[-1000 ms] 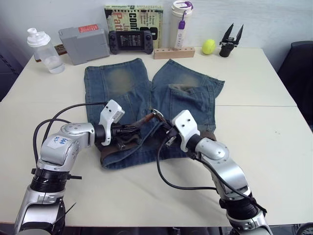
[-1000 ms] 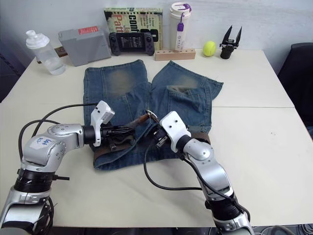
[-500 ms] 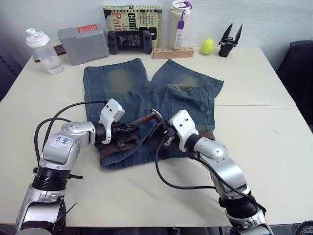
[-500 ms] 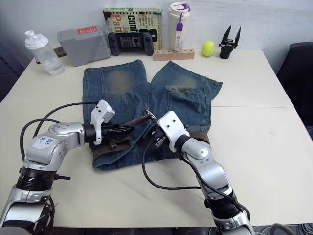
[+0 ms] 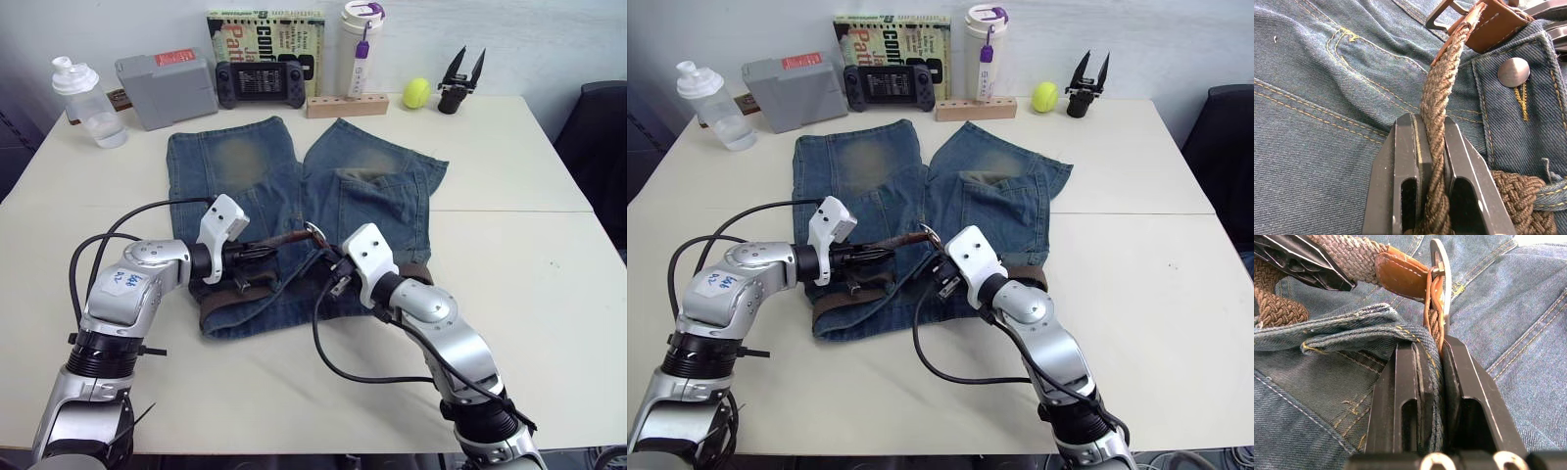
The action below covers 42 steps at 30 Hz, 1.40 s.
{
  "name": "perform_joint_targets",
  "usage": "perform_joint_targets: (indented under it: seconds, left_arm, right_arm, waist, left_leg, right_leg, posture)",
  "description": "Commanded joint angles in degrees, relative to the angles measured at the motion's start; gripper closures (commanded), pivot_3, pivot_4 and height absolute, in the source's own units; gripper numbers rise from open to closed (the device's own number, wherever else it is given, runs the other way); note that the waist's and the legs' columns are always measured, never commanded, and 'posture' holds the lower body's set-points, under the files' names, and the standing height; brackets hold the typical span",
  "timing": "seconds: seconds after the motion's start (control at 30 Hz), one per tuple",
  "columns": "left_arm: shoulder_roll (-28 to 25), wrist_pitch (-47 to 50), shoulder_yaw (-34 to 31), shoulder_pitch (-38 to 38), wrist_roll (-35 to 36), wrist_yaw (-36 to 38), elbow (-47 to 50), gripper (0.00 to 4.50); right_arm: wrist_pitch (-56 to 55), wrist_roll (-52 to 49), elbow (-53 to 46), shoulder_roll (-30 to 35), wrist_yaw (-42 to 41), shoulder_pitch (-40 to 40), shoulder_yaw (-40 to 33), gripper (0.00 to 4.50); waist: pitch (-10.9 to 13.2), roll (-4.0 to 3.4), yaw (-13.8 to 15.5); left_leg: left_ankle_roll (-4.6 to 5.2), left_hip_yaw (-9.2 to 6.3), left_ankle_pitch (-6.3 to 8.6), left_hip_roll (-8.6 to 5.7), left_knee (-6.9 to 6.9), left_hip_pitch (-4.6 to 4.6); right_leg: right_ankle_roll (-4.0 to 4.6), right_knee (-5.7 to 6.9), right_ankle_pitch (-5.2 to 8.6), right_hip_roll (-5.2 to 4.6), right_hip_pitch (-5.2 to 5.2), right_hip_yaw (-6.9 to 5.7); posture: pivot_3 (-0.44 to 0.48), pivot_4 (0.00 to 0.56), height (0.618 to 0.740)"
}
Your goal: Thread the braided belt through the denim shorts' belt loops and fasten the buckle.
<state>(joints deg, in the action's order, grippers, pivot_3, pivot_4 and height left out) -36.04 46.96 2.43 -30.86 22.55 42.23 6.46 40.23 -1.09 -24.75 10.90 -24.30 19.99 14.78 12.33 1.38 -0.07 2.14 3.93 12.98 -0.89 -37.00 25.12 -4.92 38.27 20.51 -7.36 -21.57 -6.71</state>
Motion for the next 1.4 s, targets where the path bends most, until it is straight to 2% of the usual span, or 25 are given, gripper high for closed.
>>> perform_joint_targets:
  seconds: [0.03, 0.93, 1.23, 1.4]
  left_arm:
    - [0.3, -0.6, -0.8, 0.2, 0.8, 0.4, 2.6, 4.5]
    - [0.3, 1.4, -0.9, -0.2, 1.6, -0.3, 4.5, 4.5]
    - [3.1, 1.0, 0.4, -1.9, 0.9, -1.8, 3.9, 4.5]
    - [6.2, 0.2, 3.3, -3.8, 0.1, -2.1, 3.4, 4.5]
  right_arm:
    - [-0.2, -1.5, -2.7, -0.4, 0.3, 1.1, -0.8, 4.49]
    - [-0.6, -2.1, -1.9, 1.6, 0.2, 1.5, -1.3, 4.49]
    - [-0.9, -3.7, -3.6, 1.7, -2.8, 1.2, 2.2, 4.49]
    - [-1.1, -4.9, -2.9, 2.7, -5.3, 1.4, 2.9, 4.49]
  waist:
    - [0.0, 0.0, 0.0]
    - [0.0, 0.0, 0.0]
    - [0.0, 0.0, 0.0]
    - [0.0, 0.01, 0.0]
  left_leg:
    - [0.0, 0.0, 0.0, 0.0, 0.0, 0.0]
    - [0.0, 0.0, 0.0, 0.0, -0.01, 0.0]
    - [0.0, 0.0, 0.0, 0.0, 0.0, 0.0]
    - [0.0, 0.0, 0.0, -0.01, -0.01, 0.01]
  right_leg:
    - [0.0, 0.0, 0.0, 0.0, 0.0, 0.0]
    - [0.0, 0.0, 0.0, -0.01, 0.0, 0.0]
    - [0.0, 0.0, 0.0, 0.0, 0.0, 0.0]
    - [0.0, 0.0, 0.0, 0.0, 0.01, 0.0]
  posture:
    - [0.0, 0.15, 0.697]
    - [0.0, 0.15, 0.697]
    - [0.0, 0.15, 0.697]
    - [0.0, 0.15, 0.697]
